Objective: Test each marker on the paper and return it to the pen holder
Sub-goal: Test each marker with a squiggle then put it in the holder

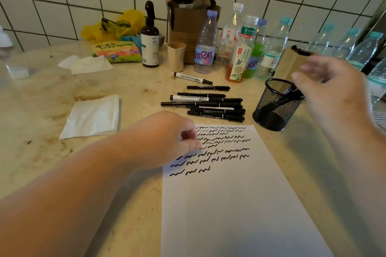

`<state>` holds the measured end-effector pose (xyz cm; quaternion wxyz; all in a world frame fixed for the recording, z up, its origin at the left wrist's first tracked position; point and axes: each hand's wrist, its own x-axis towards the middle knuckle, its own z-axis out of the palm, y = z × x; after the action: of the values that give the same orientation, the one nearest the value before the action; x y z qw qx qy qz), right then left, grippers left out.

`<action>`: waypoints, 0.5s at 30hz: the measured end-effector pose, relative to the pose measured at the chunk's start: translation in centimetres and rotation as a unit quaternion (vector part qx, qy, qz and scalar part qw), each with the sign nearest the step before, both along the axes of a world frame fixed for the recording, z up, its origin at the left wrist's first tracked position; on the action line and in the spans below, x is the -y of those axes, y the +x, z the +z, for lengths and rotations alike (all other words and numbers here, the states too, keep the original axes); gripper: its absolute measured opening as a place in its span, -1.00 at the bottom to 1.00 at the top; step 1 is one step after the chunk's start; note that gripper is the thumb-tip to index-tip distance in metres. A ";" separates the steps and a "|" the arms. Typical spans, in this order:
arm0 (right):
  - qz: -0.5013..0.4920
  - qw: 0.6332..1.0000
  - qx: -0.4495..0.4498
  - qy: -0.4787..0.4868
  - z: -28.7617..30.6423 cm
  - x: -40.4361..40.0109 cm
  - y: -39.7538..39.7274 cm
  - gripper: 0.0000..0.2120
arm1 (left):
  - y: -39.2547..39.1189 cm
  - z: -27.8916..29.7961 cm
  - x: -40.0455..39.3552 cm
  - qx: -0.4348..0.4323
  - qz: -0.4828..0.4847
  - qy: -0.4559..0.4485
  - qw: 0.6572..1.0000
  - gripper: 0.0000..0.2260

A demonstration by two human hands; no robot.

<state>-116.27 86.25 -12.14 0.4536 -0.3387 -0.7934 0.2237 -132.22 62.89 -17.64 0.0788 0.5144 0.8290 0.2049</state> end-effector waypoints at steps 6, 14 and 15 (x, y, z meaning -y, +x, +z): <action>0.142 0.968 0.142 0.148 -1.2 4.4 -2.5 -0.87 | 0.1 0.0 -0.2 -0.006 0.000 -0.017 1.000 -0.87; 0.149 0.906 0.378 0.115 -5.5 2.9 -6.6 -0.81 | 0.0 0.0 -0.2 -0.039 -0.011 -0.022 0.999 -0.82; 0.144 0.906 0.382 0.110 -5.7 2.8 -6.7 -0.80 | 0.0 0.0 -0.2 -0.042 -0.012 -0.022 0.999 -0.82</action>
<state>-123.01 83.47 -17.81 0.1129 -0.2286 -0.9656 0.0511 -132.24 63.14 -17.63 0.0577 0.5310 0.8294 0.1638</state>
